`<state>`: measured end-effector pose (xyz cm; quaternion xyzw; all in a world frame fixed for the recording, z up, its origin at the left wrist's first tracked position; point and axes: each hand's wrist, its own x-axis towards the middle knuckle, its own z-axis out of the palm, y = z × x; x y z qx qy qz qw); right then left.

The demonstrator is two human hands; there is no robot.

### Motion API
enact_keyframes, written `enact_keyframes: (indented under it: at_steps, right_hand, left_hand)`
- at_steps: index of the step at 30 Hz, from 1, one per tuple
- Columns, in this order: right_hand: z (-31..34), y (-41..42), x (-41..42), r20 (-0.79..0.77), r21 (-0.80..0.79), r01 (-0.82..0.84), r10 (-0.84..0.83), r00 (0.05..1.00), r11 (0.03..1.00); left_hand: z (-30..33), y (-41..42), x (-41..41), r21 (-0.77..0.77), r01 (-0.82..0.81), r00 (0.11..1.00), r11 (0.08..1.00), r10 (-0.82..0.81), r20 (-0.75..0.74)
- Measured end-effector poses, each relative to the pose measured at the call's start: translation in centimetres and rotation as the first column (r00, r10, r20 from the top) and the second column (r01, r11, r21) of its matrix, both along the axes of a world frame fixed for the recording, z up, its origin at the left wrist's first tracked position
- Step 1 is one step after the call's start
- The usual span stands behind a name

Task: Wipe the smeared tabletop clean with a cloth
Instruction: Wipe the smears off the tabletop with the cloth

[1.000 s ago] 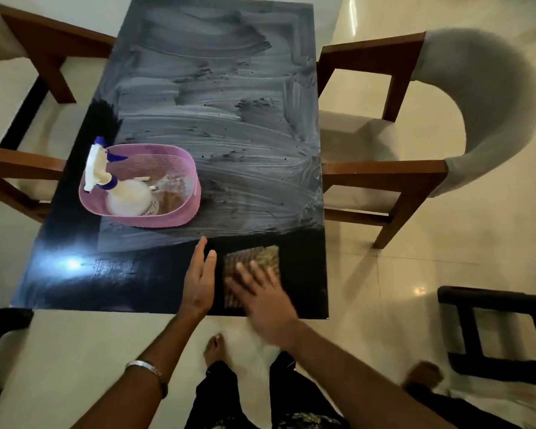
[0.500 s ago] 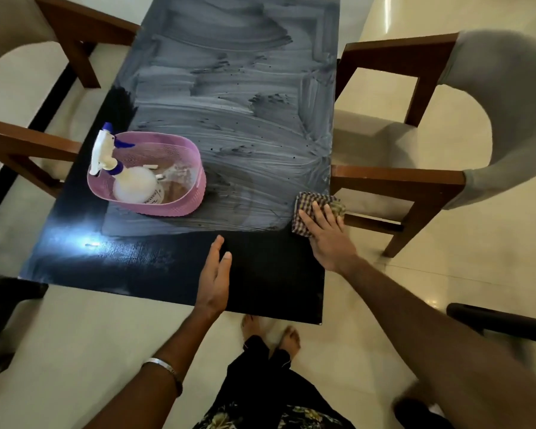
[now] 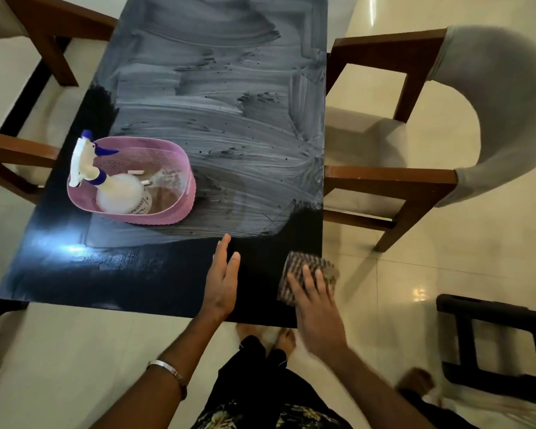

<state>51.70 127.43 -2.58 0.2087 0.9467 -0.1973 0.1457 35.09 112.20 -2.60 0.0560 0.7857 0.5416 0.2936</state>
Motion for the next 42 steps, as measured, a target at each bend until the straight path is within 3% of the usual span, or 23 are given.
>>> enact_keyframes:
  at_steps: [4, 8, 11, 16, 23, 26, 30, 36, 42]
  right_hand:
    - [-0.4, 8.3, -11.8, 0.001, 0.025, 0.059, -0.059, 0.998, 0.998]
    - [-0.4, 13.8, -19.5, 0.117, -0.013, 0.069, -0.067, 0.991, 0.998]
    - [-0.3, 13.0, -19.1, 0.091, 0.029, 0.053, -0.056, 0.994, 0.998]
    - [-0.3, 6.2, -9.6, 0.003, 0.073, -0.025, 0.025, 1.000, 0.997]
    - [-0.3, -0.3, -0.3, 0.101, 0.077, -0.108, 0.100, 0.990, 0.991]
    - [-0.1, 2.3, -2.7, 0.045, 0.065, -0.117, 0.114, 0.992, 0.991]
    - [-0.6, 10.2, -11.8, -0.022, 0.077, -0.137, 0.139, 0.990, 0.988]
    - [-1.0, 21.3, -25.2, 0.079, 0.108, -0.232, 0.224, 0.971, 0.967]
    - [-0.6, 22.1, -26.1, 0.077, 0.060, -0.274, 0.270, 0.960, 0.960]
  left_hand:
    - [0.3, 0.3, -0.1, 0.004, 0.035, 0.999, 0.999, -0.035, 0.001]
    - [0.4, 0.5, -0.1, 0.027, 0.035, 0.999, 0.999, -0.035, 0.003]
    - [0.6, 0.8, -0.4, 0.051, 0.033, 0.999, 0.998, -0.033, 0.012]
    - [1.0, 1.5, -1.2, 0.068, 0.037, 0.999, 0.997, -0.039, 0.034]
    - [1.4, 3.5, -2.5, 0.075, 0.014, 0.998, 0.997, -0.018, 0.053]
    - [1.4, 4.4, -2.5, 0.049, -0.004, 0.999, 0.999, 0.002, 0.038]
    - [0.9, 5.5, -2.1, 0.037, -0.067, 0.998, 0.997, 0.067, 0.019]
    - [0.7, 7.8, -1.1, 0.020, -0.212, 0.977, 0.977, 0.212, 0.002]
    - [0.8, 10.1, -0.8, 0.025, -0.330, 0.943, 0.944, 0.330, -0.045]
